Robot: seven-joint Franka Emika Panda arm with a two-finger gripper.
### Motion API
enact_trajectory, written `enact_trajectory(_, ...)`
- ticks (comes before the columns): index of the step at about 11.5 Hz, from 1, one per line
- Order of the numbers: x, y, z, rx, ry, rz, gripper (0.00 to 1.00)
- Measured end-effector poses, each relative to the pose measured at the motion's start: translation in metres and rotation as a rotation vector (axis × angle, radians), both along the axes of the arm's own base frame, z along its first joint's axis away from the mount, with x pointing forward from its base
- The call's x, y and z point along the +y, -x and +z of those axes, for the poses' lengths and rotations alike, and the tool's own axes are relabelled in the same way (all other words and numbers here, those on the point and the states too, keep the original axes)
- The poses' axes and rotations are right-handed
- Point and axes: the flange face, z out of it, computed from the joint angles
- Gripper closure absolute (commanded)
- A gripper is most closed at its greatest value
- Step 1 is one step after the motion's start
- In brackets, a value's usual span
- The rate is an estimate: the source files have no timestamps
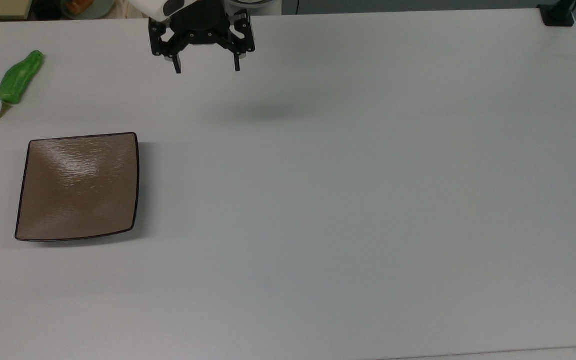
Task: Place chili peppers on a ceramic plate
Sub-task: 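Move the open gripper toward the green chili pepper beside the plate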
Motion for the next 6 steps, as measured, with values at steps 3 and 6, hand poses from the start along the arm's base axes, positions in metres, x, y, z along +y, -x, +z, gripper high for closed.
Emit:
enact_trajectory(3, 0.0001, 0.0017, -0.0017, 0.016, 0.001, -0.003, 0.00)
enact_trajectory(6, -0.0016, 0.0020, -0.0021, 0.019, 0.001, -0.009, 0.00)
